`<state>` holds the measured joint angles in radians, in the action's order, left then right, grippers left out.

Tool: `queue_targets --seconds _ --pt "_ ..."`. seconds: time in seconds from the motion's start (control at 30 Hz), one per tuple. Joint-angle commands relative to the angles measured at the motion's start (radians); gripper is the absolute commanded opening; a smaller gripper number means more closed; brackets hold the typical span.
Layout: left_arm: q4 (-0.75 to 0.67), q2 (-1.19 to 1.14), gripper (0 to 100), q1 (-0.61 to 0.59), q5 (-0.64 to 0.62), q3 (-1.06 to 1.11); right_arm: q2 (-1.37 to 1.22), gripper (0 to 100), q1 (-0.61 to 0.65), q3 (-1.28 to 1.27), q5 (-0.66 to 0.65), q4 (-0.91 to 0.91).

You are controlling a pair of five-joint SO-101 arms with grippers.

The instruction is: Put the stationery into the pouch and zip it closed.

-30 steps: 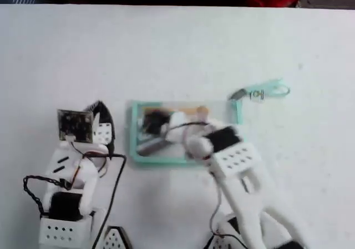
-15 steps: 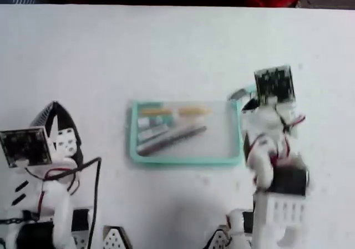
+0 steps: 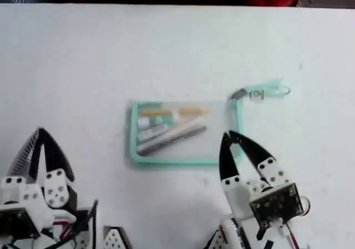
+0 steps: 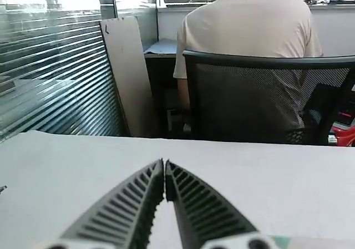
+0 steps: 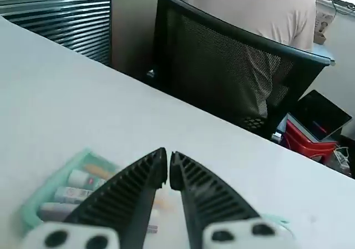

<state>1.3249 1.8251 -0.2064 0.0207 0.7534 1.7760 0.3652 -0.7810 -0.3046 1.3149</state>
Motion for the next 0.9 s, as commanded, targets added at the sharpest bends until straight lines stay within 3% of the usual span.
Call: queue_targets --seconds 0.0,0.17,0.43,0.67,0.8,0.87 --pt "0.051 -0.004 2 -0.01 -0.005 -0.057 0.027 2.5 0.013 0.028 0.009 0.004" --pt "0.021 -0.002 3 -0.01 -0.003 0.029 0.028 2.5 0.013 0.028 0.009 0.004" --pt "-0.215 -0.002 2 -0.013 -0.003 0.517 0.025 2.5 0.005 -0.227 0.009 -0.027" --pt "-0.219 -0.002 3 -0.012 0.017 0.677 0.027 2.5 -0.074 -0.632 0.009 -0.394" --pt "-0.227 -0.002 2 -0.012 0.206 0.809 0.027 2.5 -0.162 -0.882 0.009 -0.677" --pt "-0.227 -0.002 2 -0.012 0.29 0.873 0.019 2.1 -0.176 -0.908 0.011 -0.697"
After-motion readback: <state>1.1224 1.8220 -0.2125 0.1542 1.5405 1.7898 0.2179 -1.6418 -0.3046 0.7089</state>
